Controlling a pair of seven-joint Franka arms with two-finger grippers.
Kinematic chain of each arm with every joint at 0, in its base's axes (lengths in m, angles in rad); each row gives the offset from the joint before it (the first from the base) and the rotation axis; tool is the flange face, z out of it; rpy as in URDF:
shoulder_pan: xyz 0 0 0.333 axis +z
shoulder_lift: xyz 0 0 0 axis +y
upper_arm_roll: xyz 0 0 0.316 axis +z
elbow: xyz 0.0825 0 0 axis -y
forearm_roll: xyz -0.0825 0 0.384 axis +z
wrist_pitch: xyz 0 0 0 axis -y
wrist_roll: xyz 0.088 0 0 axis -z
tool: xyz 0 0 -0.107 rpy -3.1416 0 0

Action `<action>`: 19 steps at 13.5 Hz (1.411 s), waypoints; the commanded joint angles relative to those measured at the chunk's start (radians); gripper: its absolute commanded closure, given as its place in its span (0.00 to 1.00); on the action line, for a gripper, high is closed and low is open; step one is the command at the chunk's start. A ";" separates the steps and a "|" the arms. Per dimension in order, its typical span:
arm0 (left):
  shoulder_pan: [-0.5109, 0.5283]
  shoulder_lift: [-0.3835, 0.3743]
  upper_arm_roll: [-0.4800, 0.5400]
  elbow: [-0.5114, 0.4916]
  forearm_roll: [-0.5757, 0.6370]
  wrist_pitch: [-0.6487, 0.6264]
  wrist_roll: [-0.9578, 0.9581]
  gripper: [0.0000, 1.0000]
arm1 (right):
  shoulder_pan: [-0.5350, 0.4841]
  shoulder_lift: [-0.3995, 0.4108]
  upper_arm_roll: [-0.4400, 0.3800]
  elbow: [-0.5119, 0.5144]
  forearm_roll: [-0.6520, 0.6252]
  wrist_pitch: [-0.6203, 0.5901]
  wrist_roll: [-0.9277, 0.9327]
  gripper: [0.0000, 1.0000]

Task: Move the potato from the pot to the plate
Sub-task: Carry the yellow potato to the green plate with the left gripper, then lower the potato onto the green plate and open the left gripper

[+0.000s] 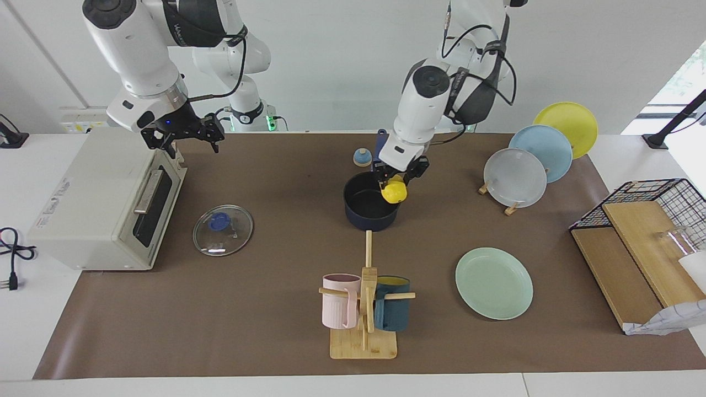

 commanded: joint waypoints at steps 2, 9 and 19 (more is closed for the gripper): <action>0.239 0.137 -0.012 0.291 -0.047 -0.178 0.217 1.00 | -0.016 -0.007 0.011 -0.012 -0.017 0.010 0.015 0.00; 0.408 0.316 -0.005 0.294 0.034 0.034 0.625 1.00 | -0.025 0.012 0.014 0.017 -0.016 -0.005 0.019 0.00; 0.402 0.396 -0.005 0.179 0.126 0.220 0.679 1.00 | -0.032 0.015 0.010 0.020 0.000 0.004 0.019 0.00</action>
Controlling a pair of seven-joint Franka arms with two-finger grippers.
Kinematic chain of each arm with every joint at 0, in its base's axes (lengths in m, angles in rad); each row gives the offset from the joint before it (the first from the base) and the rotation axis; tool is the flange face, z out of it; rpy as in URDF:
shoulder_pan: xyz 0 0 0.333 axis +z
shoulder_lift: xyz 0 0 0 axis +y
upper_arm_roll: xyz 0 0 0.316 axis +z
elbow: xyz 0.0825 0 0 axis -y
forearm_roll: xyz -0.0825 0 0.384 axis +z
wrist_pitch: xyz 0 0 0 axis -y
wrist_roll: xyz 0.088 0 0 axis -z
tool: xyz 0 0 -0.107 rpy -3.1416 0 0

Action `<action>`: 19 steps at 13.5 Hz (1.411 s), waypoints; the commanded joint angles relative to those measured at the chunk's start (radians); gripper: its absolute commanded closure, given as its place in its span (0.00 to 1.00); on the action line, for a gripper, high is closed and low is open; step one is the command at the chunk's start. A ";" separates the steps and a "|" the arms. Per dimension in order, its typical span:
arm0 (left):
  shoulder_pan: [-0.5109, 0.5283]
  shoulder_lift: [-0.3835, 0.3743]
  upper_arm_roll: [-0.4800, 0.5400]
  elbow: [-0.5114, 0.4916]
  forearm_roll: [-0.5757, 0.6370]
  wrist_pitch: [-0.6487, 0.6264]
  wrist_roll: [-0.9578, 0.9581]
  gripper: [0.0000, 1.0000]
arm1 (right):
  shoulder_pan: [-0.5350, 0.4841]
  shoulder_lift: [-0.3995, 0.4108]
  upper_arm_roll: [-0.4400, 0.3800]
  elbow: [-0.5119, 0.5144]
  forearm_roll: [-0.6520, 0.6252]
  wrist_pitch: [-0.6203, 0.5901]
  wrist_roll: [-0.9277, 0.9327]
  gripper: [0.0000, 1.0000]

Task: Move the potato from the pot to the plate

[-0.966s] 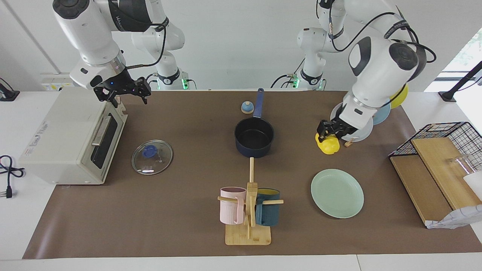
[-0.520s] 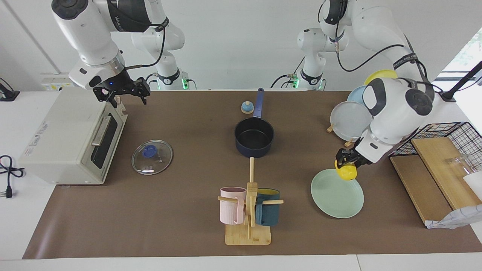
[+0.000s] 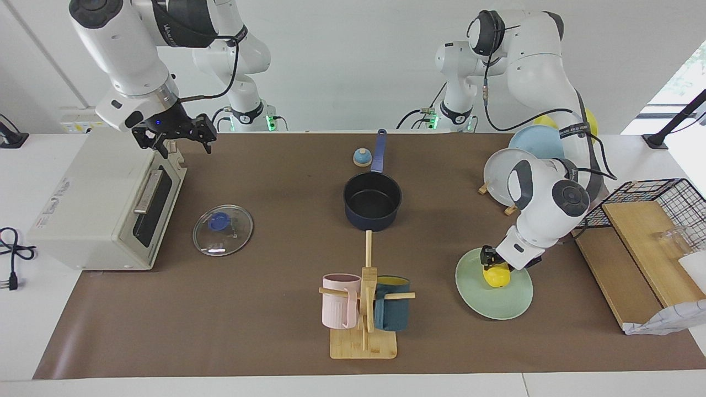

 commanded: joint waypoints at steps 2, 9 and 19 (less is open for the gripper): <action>-0.004 -0.025 0.002 -0.033 0.021 0.024 0.030 0.00 | -0.013 0.010 0.007 0.014 0.000 0.009 0.018 0.00; 0.034 -0.286 0.022 -0.022 0.022 -0.207 -0.049 0.00 | -0.016 0.018 0.005 0.016 0.005 0.010 0.017 0.00; 0.068 -0.715 0.026 -0.112 0.021 -0.668 -0.050 0.00 | -0.040 0.018 0.002 0.013 0.018 0.013 0.017 0.00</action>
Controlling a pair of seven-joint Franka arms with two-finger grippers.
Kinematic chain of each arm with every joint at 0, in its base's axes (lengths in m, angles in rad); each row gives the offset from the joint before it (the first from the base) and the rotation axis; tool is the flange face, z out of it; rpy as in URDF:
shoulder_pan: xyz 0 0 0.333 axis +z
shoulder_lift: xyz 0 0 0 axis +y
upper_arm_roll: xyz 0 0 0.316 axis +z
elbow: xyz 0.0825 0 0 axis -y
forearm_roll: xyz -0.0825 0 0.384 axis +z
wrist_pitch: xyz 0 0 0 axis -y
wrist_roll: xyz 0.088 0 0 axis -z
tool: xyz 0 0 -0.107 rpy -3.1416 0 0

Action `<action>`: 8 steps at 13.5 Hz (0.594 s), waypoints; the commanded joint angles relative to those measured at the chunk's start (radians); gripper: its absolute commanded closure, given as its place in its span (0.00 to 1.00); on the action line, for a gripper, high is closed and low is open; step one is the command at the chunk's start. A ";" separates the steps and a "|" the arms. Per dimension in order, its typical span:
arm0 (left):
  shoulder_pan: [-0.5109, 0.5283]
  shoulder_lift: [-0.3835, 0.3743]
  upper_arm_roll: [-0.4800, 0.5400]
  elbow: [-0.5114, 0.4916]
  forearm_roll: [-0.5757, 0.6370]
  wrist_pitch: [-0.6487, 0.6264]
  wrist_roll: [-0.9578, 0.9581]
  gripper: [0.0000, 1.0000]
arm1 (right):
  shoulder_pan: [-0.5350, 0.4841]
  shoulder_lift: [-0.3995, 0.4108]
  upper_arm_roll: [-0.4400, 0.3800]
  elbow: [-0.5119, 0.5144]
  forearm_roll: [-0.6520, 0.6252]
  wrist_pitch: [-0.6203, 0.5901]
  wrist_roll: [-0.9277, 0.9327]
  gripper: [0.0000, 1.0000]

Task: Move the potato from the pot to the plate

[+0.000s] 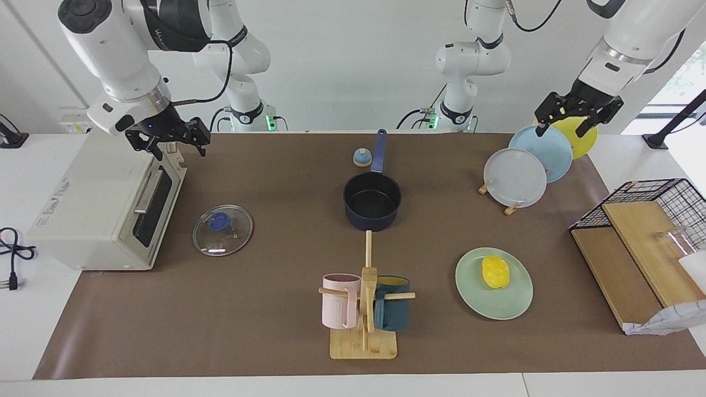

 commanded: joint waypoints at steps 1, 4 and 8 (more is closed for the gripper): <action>0.002 -0.129 -0.007 -0.155 0.020 -0.010 -0.017 0.00 | -0.021 0.008 0.011 0.012 0.013 0.012 0.016 0.00; -0.015 -0.131 -0.004 -0.202 0.020 0.000 -0.023 0.00 | -0.021 0.008 0.011 0.014 0.015 0.024 0.019 0.00; -0.023 0.025 0.005 -0.005 0.022 -0.030 -0.039 0.00 | -0.022 0.005 -0.006 0.020 0.019 0.029 0.083 0.00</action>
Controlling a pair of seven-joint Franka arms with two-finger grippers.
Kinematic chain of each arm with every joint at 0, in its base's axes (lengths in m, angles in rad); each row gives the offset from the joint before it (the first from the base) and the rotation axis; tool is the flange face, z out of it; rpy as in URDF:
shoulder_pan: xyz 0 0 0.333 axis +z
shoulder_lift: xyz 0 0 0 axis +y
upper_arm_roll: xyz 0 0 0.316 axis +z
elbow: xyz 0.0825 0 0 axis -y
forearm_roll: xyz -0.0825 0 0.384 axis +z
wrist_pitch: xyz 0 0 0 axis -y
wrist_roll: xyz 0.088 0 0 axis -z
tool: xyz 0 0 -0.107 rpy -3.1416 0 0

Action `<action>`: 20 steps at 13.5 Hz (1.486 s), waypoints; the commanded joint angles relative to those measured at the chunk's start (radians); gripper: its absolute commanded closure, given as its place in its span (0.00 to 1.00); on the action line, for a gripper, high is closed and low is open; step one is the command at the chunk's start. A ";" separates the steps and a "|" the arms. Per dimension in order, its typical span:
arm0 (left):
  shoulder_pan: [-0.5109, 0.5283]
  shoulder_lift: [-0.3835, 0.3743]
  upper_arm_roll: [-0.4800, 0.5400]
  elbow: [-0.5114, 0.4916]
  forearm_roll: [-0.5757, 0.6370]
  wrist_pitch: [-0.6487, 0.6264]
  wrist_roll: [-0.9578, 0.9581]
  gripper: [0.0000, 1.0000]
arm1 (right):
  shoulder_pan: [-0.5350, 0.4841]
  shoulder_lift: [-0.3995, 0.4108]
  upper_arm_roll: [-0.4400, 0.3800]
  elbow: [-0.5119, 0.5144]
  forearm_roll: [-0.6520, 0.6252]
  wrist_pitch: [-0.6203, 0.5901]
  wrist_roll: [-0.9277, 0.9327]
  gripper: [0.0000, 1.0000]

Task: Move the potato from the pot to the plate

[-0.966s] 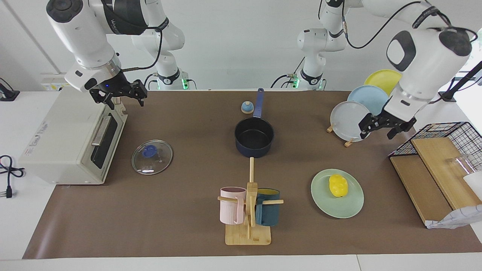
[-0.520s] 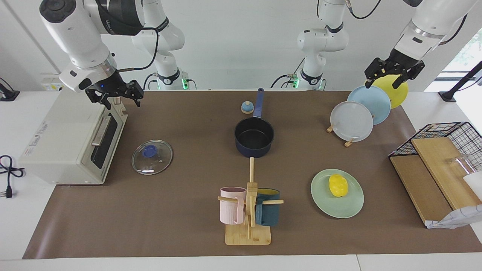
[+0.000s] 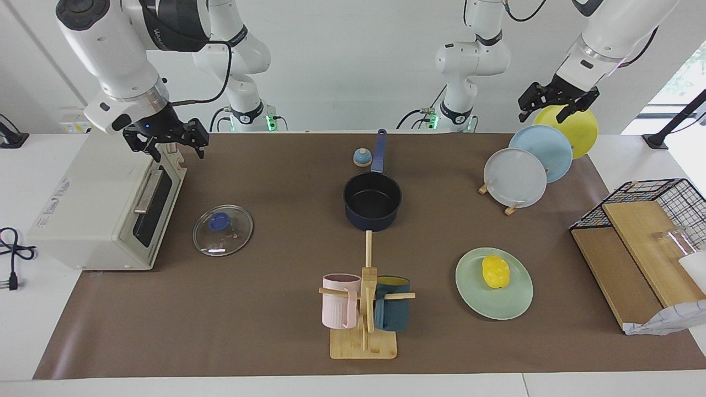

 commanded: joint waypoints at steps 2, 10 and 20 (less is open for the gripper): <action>-0.022 0.091 0.020 0.142 0.022 -0.028 -0.013 0.00 | -0.023 0.008 -0.012 0.031 0.016 -0.001 0.050 0.00; -0.007 0.068 -0.009 0.080 0.018 0.035 -0.013 0.00 | -0.029 0.010 -0.013 0.033 0.005 0.014 0.043 0.00; -0.016 0.051 -0.009 0.073 0.018 0.057 -0.015 0.00 | -0.029 0.010 -0.013 0.033 0.010 0.010 0.043 0.00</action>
